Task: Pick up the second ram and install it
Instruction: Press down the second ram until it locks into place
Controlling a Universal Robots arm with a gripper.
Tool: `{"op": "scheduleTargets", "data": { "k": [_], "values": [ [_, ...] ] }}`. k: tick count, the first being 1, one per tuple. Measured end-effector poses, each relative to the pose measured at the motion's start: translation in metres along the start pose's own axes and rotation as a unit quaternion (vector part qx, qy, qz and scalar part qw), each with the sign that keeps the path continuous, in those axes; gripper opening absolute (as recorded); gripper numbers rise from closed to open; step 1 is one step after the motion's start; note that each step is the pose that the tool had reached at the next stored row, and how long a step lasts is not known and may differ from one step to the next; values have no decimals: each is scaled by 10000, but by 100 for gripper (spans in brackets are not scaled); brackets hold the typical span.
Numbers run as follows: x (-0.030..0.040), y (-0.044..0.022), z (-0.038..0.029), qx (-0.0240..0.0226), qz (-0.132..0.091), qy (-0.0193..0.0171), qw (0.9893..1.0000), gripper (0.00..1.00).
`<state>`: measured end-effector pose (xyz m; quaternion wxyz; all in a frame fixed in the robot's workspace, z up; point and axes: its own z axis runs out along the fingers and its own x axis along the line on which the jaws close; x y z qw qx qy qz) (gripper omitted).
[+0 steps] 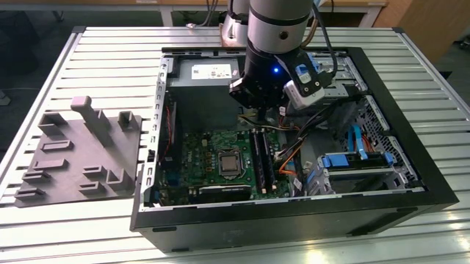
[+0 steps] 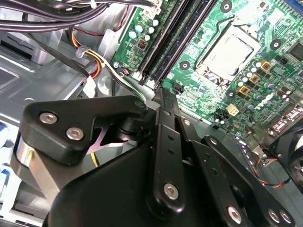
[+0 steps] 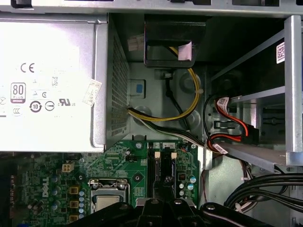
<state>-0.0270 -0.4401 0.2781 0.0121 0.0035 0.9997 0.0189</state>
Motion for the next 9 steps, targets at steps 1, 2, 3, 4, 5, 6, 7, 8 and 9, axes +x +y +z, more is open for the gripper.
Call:
{"op": "scheduleTargets", "data": {
  "k": [1,2,3,4,5,6,7,8,9],
  "values": [
    [0,0,0,0,0,0,10000,11],
    [0,0,0,0,0,0,10000,11],
    [0,0,-1,1,0,0,10000,11],
    [0,0,-1,1,0,0,10000,11],
    [0,0,-1,1,0,0,10000,11],
    [0,-1,-2,2,0,1,10000,11],
    [0,-4,-2,3,-1,1,10000,11],
    [0,-7,-2,2,-1,1,10000,11],
    [0,-12,-2,2,0,1,10000,11]
  ]
}}
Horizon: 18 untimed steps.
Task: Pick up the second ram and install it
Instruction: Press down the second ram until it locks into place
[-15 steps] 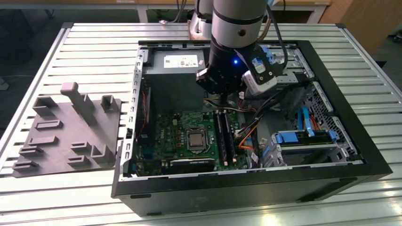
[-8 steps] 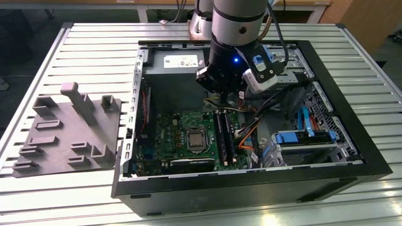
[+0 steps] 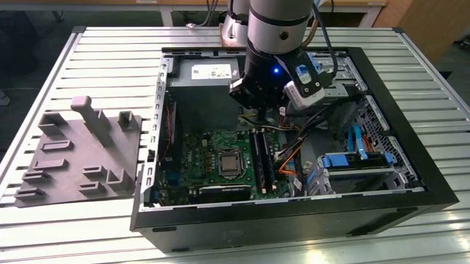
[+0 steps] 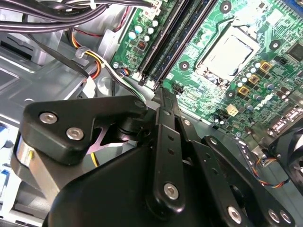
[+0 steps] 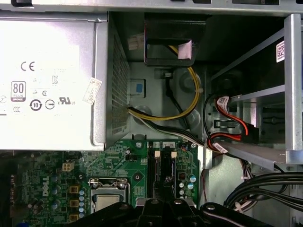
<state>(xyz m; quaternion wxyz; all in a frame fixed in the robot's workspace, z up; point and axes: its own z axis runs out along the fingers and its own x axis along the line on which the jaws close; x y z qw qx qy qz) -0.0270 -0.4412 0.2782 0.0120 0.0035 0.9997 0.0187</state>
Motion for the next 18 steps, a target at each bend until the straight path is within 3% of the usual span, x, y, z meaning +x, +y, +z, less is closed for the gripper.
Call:
{"op": "scheduleTargets", "data": {
  "k": [18],
  "values": [
    [-1,-134,-5,0,0,0,10000,11]
  ]
}}
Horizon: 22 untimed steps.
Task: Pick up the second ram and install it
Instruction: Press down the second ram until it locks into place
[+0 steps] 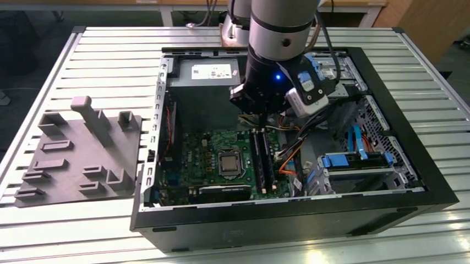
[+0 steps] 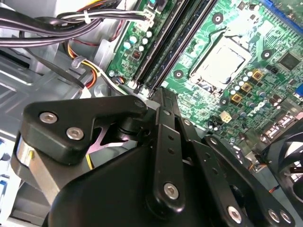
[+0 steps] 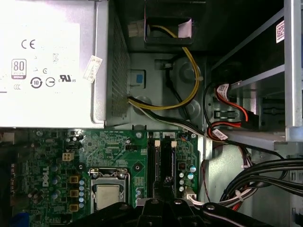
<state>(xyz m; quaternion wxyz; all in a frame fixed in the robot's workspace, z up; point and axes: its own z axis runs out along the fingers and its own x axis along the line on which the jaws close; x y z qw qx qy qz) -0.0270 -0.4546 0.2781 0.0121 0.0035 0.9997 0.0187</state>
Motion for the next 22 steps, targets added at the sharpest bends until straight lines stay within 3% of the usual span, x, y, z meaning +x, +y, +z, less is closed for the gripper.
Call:
{"op": "scheduleTargets", "data": {
  "k": [10,22],
  "values": [
    [0,-84,-3,0,0,0,10000,11],
    [-1,-124,-5,0,0,0,10000,11]
  ]
}}
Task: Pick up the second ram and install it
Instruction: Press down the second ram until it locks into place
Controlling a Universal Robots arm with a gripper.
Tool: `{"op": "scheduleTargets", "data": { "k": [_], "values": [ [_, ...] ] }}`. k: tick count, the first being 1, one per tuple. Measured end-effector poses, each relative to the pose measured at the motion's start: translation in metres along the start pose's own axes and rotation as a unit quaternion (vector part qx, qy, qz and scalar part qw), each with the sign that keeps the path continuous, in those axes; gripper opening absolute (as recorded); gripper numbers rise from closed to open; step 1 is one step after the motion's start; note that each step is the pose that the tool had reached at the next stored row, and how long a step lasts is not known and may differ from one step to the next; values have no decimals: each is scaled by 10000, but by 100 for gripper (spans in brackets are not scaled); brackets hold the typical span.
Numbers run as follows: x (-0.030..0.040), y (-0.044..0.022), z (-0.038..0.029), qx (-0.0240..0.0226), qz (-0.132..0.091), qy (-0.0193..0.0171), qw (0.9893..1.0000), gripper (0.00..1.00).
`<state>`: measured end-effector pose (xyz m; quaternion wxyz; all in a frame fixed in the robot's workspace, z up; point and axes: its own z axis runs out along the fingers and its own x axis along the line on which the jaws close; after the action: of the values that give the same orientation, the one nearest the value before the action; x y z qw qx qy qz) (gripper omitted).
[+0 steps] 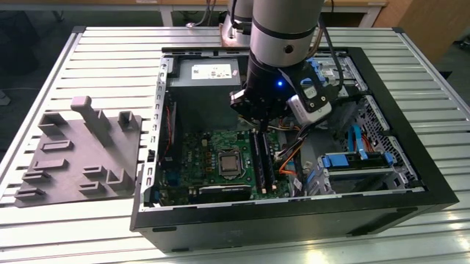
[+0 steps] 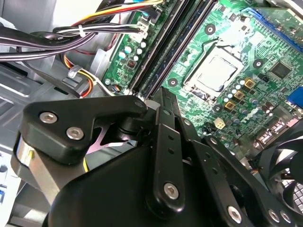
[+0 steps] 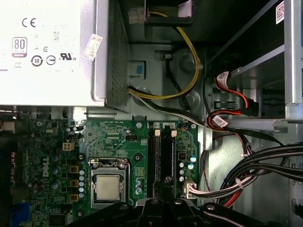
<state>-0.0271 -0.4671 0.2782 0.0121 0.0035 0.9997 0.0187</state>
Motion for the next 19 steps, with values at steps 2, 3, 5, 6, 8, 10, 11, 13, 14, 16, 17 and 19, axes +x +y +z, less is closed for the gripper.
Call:
{"op": "scheduleTargets", "data": {
  "k": [2,3,5,6,8,10,11,13,14,16,17,19],
  "values": [
    [0,-4,0,0,0,0,10000,11],
    [0,-6,0,0,0,0,10000,11],
    [0,-9,0,0,0,0,10000,11],
    [0,-11,0,0,0,0,10000,11],
    [0,-16,0,0,0,0,10000,11],
    [0,-20,0,0,0,0,10000,11],
    [0,-22,-1,0,0,0,10000,11],
    [0,-27,-1,0,0,0,10000,11],
    [0,-30,-1,0,0,0,10000,11],
    [0,-37,-1,0,0,0,10000,11],
    [0,-40,-1,0,0,0,10000,11],
    [0,-45,-1,0,0,0,10000,11]
  ]
}}
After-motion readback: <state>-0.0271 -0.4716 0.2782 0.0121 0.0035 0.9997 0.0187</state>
